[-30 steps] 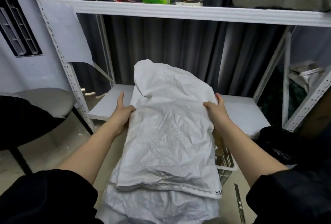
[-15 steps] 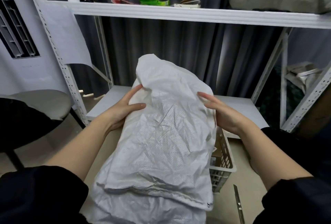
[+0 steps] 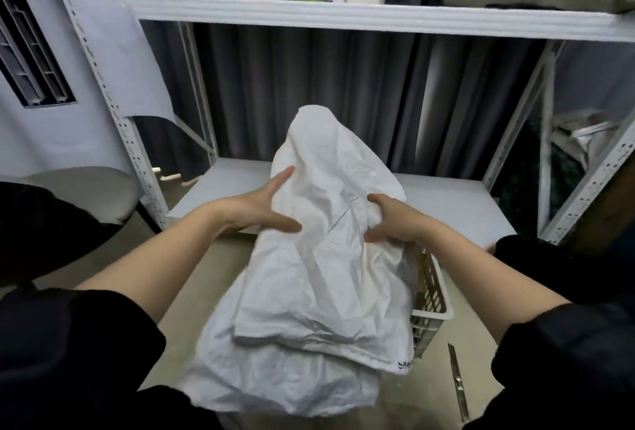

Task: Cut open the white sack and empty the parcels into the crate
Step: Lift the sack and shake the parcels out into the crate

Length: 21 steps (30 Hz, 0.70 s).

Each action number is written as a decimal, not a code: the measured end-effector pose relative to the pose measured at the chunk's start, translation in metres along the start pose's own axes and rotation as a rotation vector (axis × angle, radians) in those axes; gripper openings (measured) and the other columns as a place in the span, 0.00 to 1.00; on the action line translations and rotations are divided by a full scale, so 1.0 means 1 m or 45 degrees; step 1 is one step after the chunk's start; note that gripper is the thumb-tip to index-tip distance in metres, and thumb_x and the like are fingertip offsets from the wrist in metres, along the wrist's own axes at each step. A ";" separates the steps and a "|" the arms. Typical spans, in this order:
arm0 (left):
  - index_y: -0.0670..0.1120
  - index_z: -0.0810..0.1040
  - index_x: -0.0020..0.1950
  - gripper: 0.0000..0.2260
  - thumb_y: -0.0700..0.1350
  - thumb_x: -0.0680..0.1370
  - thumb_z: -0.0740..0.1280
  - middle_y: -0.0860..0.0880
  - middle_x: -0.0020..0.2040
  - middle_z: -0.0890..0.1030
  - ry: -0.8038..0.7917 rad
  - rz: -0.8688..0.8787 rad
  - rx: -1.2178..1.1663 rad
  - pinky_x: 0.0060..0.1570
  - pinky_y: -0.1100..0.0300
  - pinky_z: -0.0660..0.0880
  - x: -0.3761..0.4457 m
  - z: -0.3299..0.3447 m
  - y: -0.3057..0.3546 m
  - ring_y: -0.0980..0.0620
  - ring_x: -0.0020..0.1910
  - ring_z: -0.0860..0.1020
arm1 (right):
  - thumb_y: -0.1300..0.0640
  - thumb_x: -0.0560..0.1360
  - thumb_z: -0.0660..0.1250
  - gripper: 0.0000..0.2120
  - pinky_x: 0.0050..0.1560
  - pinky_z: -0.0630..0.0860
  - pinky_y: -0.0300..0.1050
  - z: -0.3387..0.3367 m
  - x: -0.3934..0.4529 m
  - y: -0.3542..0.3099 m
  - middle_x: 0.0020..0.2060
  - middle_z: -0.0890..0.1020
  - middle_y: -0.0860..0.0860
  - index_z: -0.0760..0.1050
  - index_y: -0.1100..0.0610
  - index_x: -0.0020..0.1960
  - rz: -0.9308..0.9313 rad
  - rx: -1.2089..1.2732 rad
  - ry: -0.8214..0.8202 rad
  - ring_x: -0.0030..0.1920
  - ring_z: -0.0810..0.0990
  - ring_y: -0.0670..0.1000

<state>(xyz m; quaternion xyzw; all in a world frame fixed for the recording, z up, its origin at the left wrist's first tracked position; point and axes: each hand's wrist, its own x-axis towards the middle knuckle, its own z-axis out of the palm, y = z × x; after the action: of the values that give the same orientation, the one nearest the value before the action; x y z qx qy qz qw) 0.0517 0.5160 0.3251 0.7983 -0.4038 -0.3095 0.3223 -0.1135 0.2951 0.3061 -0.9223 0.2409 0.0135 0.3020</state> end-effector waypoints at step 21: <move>0.48 0.79 0.43 0.13 0.53 0.63 0.71 0.56 0.67 0.69 0.680 0.241 0.309 0.62 0.57 0.66 0.005 0.010 -0.025 0.51 0.67 0.67 | 0.38 0.63 0.71 0.07 0.46 0.68 0.47 -0.019 -0.001 0.022 0.41 0.74 0.53 0.75 0.39 0.34 -0.147 0.224 0.415 0.45 0.73 0.52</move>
<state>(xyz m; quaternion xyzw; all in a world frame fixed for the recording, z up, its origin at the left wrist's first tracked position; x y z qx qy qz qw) 0.0575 0.5204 0.2989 0.8429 -0.4115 -0.0069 0.3467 -0.1271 0.2691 0.3097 -0.8945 0.2336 -0.1746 0.3387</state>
